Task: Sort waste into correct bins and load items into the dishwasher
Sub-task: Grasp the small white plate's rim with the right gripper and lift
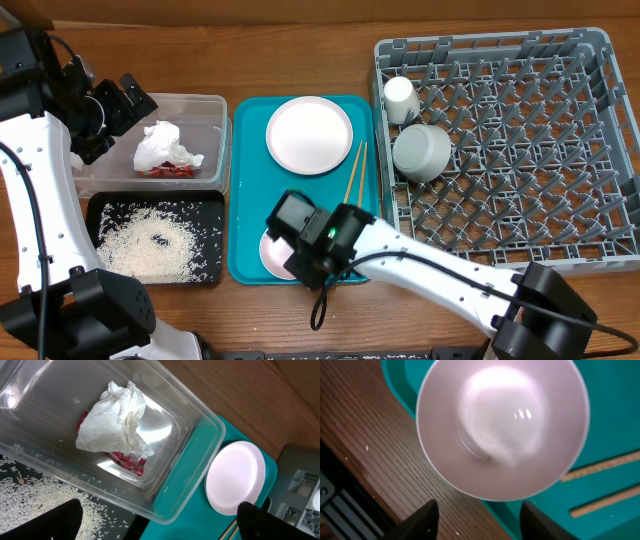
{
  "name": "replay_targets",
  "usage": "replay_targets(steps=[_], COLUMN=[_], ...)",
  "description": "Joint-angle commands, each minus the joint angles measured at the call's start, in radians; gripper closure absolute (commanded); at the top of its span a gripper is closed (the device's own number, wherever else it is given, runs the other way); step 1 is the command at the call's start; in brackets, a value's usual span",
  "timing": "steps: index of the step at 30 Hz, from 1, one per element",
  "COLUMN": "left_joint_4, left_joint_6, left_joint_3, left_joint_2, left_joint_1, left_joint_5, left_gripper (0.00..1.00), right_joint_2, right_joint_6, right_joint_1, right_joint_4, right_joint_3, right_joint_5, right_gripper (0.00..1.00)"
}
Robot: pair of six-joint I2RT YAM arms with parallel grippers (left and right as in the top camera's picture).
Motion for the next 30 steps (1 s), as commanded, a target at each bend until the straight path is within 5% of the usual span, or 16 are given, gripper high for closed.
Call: replay_targets(steps=[1,12,30], left_joint_4=[0.002,0.002,0.002], left_joint_6=[-0.010,-0.010,-0.010], left_joint_3=[0.018,0.018,0.018], left_joint_2=[-0.013,-0.013,-0.013], left_joint_1=[-0.002,-0.002,-0.002], left_joint_5=[-0.006,-0.006,-0.006], left_gripper=[0.00,0.00,0.00], right_joint_2=[0.002,0.031,0.145], right_joint_6=[-0.004,-0.100,-0.153], right_joint_1=[0.029,0.103,0.101], right_joint_4=[0.041,0.084,0.041], right_joint_3=[-0.005,-0.006,-0.006], right_joint_5=[0.017,0.043,0.095], right_gripper=[0.56,0.77,0.78])
